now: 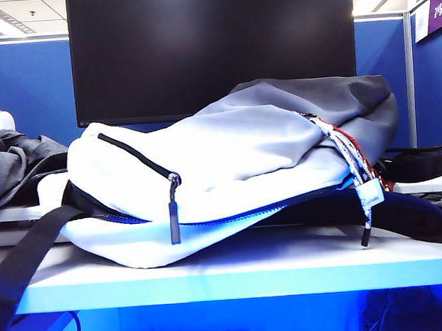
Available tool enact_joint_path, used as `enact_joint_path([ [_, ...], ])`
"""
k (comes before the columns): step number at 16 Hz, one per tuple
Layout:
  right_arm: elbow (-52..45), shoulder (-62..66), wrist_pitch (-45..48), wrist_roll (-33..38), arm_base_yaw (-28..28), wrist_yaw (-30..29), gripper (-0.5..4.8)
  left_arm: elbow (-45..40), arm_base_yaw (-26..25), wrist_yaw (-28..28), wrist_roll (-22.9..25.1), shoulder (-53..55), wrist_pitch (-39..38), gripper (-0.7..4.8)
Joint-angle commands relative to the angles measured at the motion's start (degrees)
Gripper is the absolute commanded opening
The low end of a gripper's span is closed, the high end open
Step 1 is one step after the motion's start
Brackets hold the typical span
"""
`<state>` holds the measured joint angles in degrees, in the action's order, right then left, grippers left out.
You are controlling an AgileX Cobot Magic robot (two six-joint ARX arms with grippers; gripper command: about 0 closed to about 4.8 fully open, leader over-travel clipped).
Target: Put the gray clothes into the backpack.
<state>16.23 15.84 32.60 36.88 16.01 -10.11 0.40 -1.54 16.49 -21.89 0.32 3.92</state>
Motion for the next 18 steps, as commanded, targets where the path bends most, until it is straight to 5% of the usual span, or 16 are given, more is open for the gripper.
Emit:
enact_joint_path([
  [1, 9.4, 21.4, -0.6, -14.4, 9.6, -6.7, 0.13, 0.0, 0.0, -0.2, 0.5, -0.1, 0.9, -0.05],
  [2, 17.3, 37.6, -0.6, -22.9, 17.1, -6.5, 0.18, 0.0, 0.0, -1.2, 0.5, -0.1, 0.9, -0.05],
  [3, 20.8, 44.3, -0.7, -26.9, 19.1, -6.3, 0.86, 0.0, 0.0, -1.3, 0.5, -0.1, 0.9, -0.05],
  [5, 28.3, 57.9, -1.7, -33.5, 22.6, -6.5, 3.13, 0.0, 0.0, -1.2, 0.4, -0.1, 0.8, -0.05],
  [7, 33.1, 66.4, -4.5, -36.0, 24.1, -5.5, 3.39, 0.0, 0.0, -1.2, 0.4, -0.1, 0.9, -0.05],
  [9, 34.8, 73.2, -4.7, -38.8, 26.4, -3.1, 4.79, 0.0, 0.0, -1.2, 0.5, -0.1, 0.9, -0.05],
  [13, 34.8, 78.4, -5.6, -44.9, 30.6, 1.5, 4.79, 0.0, -0.3, -1.2, 0.4, -0.1, 1.2, -0.05],
  [16, 35.9, 83.5, -5.3, -48.0, 33.2, 12.5, 4.79, 0.0, -0.4, -1.2, 0.4, -0.1, 1.5, -0.05],
  [17, 36.3, 84.4, -5.1, -47.8, 33.2, 16.0, 4.19, 0.0, -0.4, -1.2, 0.4, -0.1, 1.6, -0.05],
  [18, 36.6, 85.0, -4.5, -47.2, 33.1, 17.8, 2.56, 0.0, -0.4, -1.2, 0.4, -0.1, 1.9, -0.05],
])
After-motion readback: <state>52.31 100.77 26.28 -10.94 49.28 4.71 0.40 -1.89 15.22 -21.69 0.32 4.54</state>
